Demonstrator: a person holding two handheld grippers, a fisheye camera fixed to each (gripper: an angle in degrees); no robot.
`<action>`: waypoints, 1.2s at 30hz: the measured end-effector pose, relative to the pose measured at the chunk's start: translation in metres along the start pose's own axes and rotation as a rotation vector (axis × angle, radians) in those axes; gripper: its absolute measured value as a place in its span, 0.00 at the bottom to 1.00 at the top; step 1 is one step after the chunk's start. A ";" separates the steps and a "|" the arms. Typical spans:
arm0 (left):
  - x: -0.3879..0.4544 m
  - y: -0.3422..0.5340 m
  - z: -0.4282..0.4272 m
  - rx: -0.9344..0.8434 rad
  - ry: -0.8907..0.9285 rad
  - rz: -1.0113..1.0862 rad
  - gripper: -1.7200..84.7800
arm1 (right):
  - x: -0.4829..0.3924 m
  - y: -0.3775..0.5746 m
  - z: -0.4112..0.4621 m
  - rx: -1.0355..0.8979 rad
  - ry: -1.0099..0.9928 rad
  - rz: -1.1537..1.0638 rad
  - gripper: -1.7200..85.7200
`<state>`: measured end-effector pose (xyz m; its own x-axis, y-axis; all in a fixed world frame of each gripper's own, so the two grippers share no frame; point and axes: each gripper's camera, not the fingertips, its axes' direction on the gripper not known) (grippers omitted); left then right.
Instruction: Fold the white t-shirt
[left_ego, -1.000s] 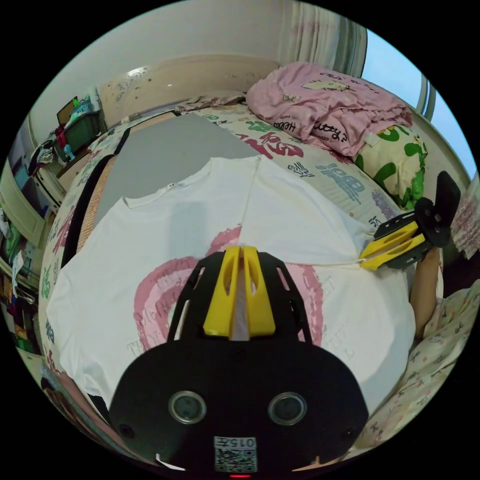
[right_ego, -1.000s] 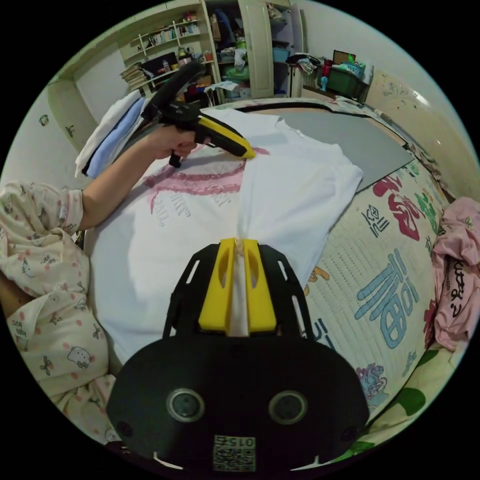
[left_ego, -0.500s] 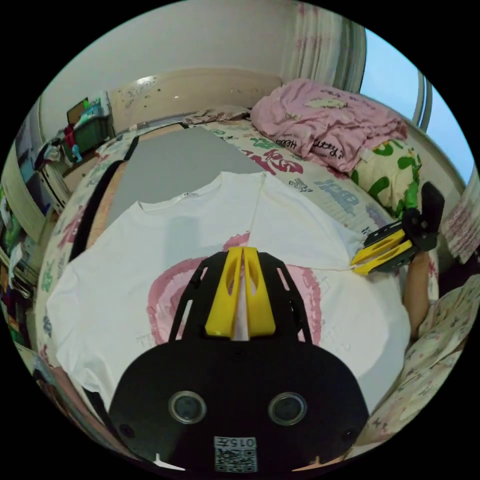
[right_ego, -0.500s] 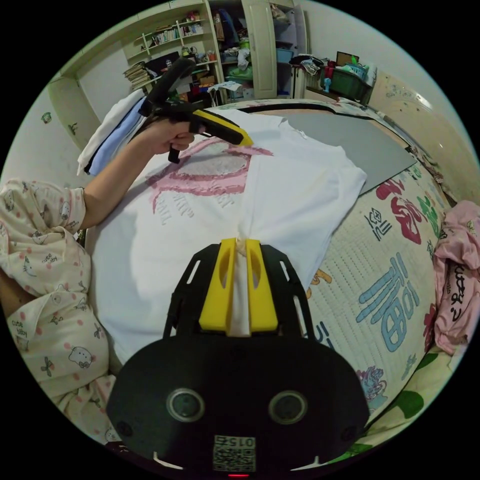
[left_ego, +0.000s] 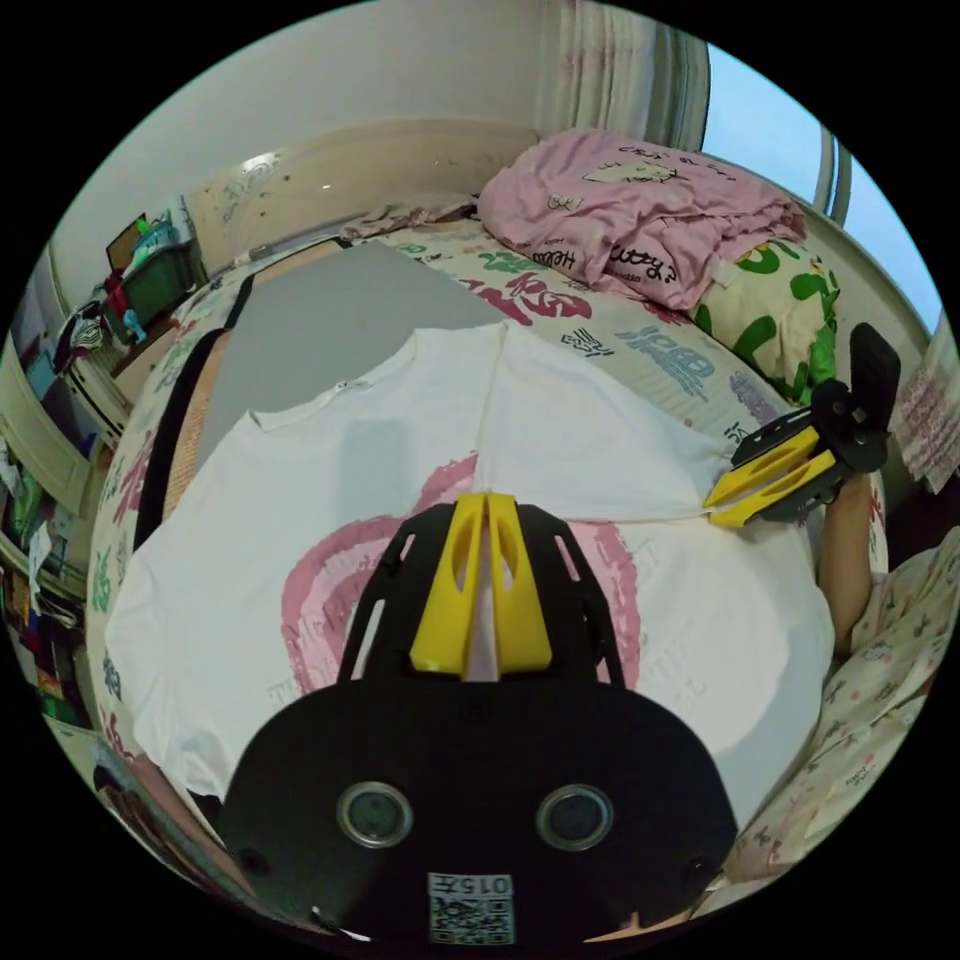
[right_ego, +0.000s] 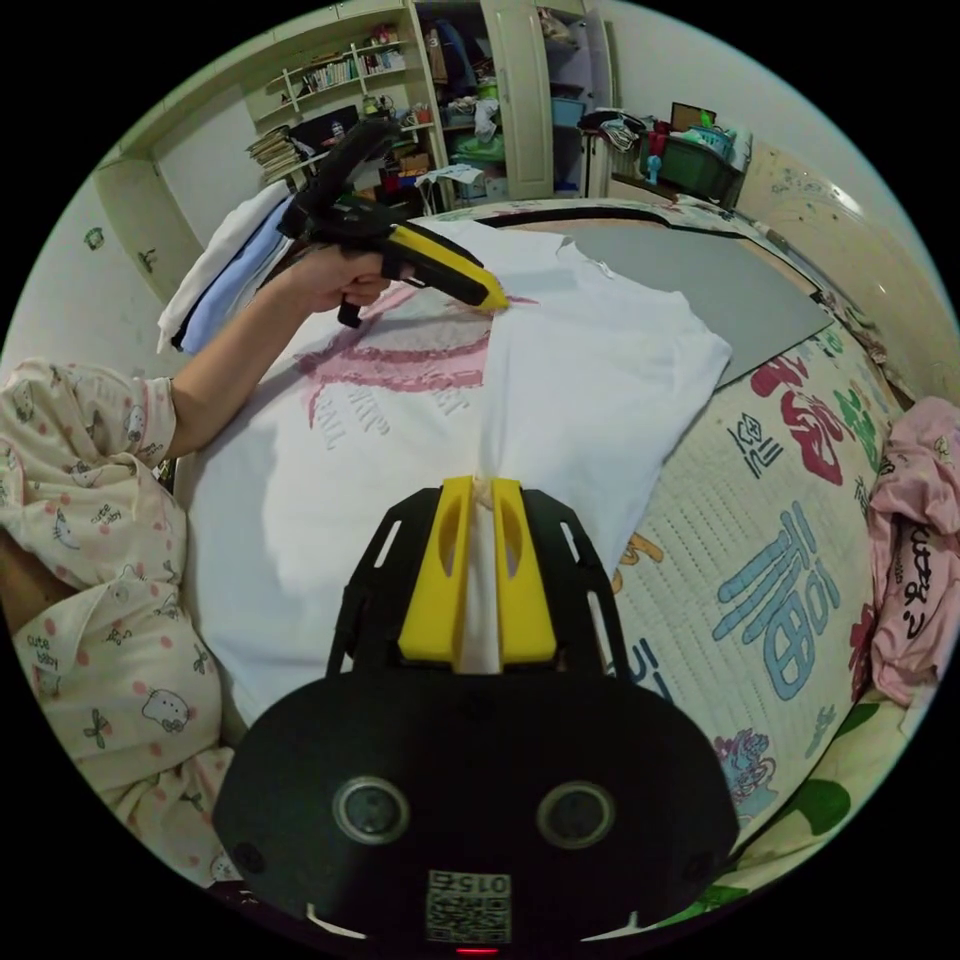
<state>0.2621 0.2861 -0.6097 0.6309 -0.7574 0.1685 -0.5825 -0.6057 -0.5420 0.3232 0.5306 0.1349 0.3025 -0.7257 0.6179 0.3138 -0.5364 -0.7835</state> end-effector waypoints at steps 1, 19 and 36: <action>0.000 0.001 -0.002 -0.001 -0.004 0.003 0.02 | 0.003 -0.006 0.006 -0.002 -0.006 0.003 0.07; -0.113 0.168 -0.173 0.286 -0.353 -0.470 0.11 | -0.020 -0.135 -0.008 0.456 -0.143 -0.056 0.10; -0.219 0.253 -0.118 0.052 -0.335 -0.769 0.05 | -0.097 -0.838 0.360 0.032 -0.227 0.009 0.16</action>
<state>-0.0839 0.2703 -0.6865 0.9660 -0.0210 0.2578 0.0910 -0.9054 -0.4147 0.3552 1.2058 0.7553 0.4990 -0.6132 0.6124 0.3370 -0.5137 -0.7890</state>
